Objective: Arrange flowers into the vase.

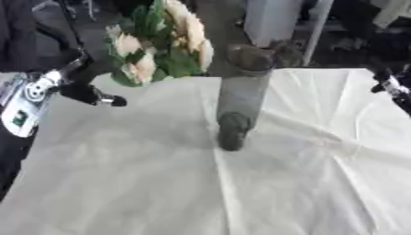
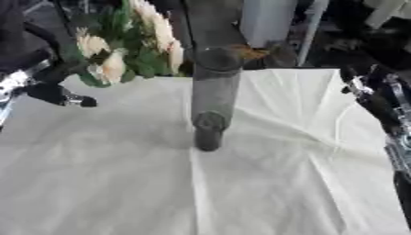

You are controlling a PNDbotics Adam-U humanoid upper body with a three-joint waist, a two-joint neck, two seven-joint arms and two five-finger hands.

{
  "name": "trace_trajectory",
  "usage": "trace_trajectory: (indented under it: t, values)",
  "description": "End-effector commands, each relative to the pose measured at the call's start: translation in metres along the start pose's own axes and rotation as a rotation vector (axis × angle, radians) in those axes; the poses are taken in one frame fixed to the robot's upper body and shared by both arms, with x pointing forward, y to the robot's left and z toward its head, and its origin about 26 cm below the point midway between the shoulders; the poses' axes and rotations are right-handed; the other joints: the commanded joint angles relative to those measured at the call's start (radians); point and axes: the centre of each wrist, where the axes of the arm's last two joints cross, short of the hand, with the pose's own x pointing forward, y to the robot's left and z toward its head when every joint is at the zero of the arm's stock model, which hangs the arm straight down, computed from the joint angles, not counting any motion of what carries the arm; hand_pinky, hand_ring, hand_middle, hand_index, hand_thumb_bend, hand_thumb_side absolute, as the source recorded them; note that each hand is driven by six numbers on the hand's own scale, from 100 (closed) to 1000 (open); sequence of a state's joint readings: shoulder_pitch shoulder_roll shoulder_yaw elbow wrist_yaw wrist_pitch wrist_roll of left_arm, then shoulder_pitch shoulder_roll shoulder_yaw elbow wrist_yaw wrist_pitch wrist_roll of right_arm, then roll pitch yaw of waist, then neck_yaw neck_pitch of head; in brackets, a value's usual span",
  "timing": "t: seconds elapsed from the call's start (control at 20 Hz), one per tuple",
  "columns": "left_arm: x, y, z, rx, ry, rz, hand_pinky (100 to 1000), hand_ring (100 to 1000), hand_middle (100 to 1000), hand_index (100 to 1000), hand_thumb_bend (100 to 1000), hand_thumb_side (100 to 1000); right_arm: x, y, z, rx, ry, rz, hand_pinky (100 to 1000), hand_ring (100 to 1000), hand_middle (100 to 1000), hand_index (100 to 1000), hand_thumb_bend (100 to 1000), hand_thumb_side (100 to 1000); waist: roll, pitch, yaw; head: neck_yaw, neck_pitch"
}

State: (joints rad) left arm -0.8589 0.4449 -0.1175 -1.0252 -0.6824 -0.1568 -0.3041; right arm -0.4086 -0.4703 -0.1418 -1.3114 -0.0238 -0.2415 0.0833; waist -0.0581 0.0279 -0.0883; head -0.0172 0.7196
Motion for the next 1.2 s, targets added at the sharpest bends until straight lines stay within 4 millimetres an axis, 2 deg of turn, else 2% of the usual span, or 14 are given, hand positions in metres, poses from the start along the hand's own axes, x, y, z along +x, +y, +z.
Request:
trace_trajectory:
  t: [0.05, 0.5, 1.2]
  values:
    - [0.014, 0.025, -0.005, 0.121, -0.035, 0.014, 100, 100, 100, 100, 969, 513, 0.007, -0.009, -0.005, -0.005, -0.023, 0.018, 637, 504, 561, 716, 470, 581, -0.002, -0.016, -0.004, 0.004, -0.003]
    - [0.037, 0.042, -0.012, 0.329, -0.072, 0.094, 100, 100, 100, 100, 973, 473, 0.007, -0.007, -0.006, 0.000, -0.023, 0.014, 636, 504, 561, 715, 468, 582, -0.006, -0.018, -0.013, 0.009, -0.008]
    - [0.081, 0.053, -0.034, 0.526, -0.172, 0.368, 100, 100, 100, 100, 954, 454, 0.007, 0.001, -0.009, 0.031, -0.028, 0.001, 636, 504, 561, 715, 471, 576, -0.011, -0.015, -0.054, 0.037, -0.007]
